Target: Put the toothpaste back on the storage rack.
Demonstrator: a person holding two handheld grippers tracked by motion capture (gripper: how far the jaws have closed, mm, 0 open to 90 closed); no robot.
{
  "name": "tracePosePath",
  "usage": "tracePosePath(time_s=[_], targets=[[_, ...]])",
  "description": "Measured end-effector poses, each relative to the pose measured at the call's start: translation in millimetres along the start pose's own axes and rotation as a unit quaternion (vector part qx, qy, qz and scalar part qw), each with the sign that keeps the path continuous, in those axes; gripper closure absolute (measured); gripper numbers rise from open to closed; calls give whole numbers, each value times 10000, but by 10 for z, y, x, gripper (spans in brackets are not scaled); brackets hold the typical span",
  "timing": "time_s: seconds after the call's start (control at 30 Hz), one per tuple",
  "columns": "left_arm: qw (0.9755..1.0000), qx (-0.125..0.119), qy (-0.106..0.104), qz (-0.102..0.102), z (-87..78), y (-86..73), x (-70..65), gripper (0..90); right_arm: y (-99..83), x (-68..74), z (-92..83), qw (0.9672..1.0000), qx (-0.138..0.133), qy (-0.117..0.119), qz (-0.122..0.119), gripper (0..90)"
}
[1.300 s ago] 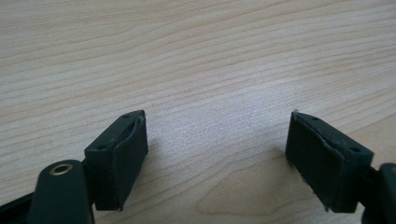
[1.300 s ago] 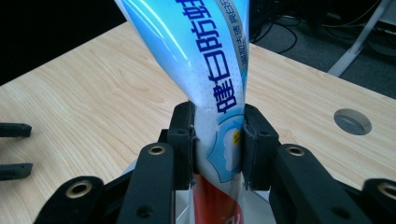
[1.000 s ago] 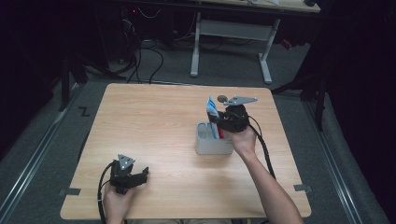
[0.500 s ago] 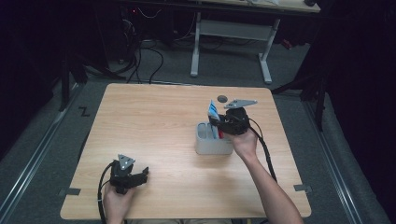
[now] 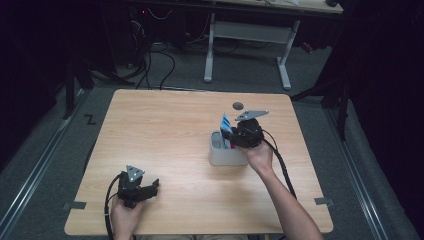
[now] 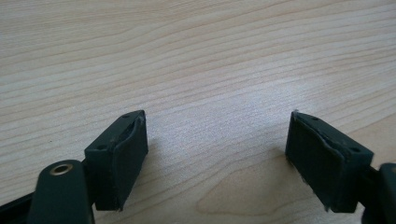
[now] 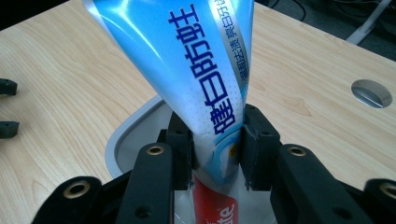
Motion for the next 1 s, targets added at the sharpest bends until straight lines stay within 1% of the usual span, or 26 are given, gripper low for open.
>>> tracePosePath(time_s=[0.13, 0.3, 0.4, 0.47, 0.53, 0.6, 0.7, 0.83, 1.0], targets=[[10000, -6, 10, -1, 1, 0, -3, 215, -57, -21, 13, 10000, 29, 9, 90, 681], [10000, 3, 12, 10, 1, 1, -4, 215, -72, -39, -5, 9999, -21, 32, 135, 671], [10000, -1, 16, 9, 2, 1, -4, 215, -74, -40, 6, 9999, -60, -20, 141, 652], [10000, -2, 16, 7, 2, 0, -4, 215, -75, -42, 21, 9998, -113, -12, 155, 645], [10000, -2, 15, 6, 2, 0, -4, 215, -78, -38, 28, 9998, -112, -64, 156, 630], [10000, 4, 11, 10, 1, 1, -4, 215, -82, -39, 32, 9998, -111, -65, 182, 614], [10000, -1, 16, 8, 2, 1, -4, 215, -87, -39, 12, 9997, -130, -115, 199, 569], [10000, 4, 11, 9, 1, 1, -4, 215, -97, -56, -41, 9993, -220, -150, 246, 520], [10000, -1, 16, 8, 2, 1, -5, 215, -97, -60, -116, 9990, -306, -185, 265, 496]])
Point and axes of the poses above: each handheld gripper's, and its own axes: z roughly forward along the jaws, y roughly out of its top, x roughly to its left, the point moved 3 cm from there along z, roughly forward along the jaws, and after that the axes turned 7 degrees about y, right-handed, at the moved point
